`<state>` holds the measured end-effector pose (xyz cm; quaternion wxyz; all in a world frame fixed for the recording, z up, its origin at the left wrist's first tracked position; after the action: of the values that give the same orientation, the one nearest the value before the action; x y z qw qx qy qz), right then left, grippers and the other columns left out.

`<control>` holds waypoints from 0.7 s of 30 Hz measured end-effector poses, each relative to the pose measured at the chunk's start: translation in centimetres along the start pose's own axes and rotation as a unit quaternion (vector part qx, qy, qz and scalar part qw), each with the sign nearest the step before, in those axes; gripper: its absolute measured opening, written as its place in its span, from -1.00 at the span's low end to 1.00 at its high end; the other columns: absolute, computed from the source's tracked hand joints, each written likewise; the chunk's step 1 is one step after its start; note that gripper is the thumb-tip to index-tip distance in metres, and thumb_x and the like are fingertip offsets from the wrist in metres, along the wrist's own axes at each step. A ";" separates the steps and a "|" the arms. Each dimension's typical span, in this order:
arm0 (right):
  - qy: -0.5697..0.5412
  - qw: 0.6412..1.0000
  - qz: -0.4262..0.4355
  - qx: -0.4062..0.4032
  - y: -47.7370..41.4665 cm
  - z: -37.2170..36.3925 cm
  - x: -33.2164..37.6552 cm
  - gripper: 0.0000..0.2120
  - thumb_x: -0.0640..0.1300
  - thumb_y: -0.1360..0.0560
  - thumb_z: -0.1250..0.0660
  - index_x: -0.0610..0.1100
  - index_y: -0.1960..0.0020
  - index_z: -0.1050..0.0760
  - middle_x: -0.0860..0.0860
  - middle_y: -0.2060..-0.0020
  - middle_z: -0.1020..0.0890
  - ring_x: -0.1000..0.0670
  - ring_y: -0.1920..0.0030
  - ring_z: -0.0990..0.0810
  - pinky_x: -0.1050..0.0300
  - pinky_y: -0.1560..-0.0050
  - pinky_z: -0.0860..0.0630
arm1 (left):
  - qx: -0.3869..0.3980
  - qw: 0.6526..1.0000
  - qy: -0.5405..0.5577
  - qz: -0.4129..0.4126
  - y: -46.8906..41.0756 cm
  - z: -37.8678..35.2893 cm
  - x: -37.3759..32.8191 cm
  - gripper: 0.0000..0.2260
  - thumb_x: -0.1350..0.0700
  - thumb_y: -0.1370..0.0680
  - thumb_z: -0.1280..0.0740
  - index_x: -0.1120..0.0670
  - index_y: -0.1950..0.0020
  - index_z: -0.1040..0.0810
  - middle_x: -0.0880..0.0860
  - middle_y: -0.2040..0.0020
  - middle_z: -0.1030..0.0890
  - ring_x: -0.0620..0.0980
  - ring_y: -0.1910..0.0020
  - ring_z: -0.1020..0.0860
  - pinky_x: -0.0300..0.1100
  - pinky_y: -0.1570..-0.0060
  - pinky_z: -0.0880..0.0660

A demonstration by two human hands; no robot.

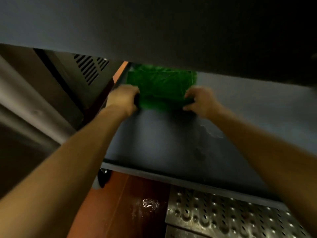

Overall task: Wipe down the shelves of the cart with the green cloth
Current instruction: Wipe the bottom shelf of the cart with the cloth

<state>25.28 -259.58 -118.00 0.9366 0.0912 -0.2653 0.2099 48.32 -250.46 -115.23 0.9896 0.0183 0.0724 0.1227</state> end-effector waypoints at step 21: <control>0.064 0.990 0.092 0.081 11.0 -5.6 -0.8 -0.57 -0.01 -0.63 -0.23 -0.01 -0.48 -0.34 0.05 -0.53 -0.27 -0.08 -0.18 -0.55 -0.08 -0.41 -0.32 | -0.077 0.994 0.053 -0.062 9.4 -3.4 1.8 -0.86 0.13 -0.56 -0.25 0.14 -0.02 -0.55 0.19 -0.03 -0.61 0.29 -0.06 -0.55 0.07 0.07 -0.48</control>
<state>22.43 -248.42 -122.50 0.9179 0.1277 -0.1939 0.3218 47.31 -240.78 -118.36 0.9886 -0.0687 0.1158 0.0669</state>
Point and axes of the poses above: each hand's wrist, its own y-axis away from the middle knuckle, its own z-axis out of the back of the hand, x = y × z, the point moved 7 cm from there along -y, towards the middle knuckle
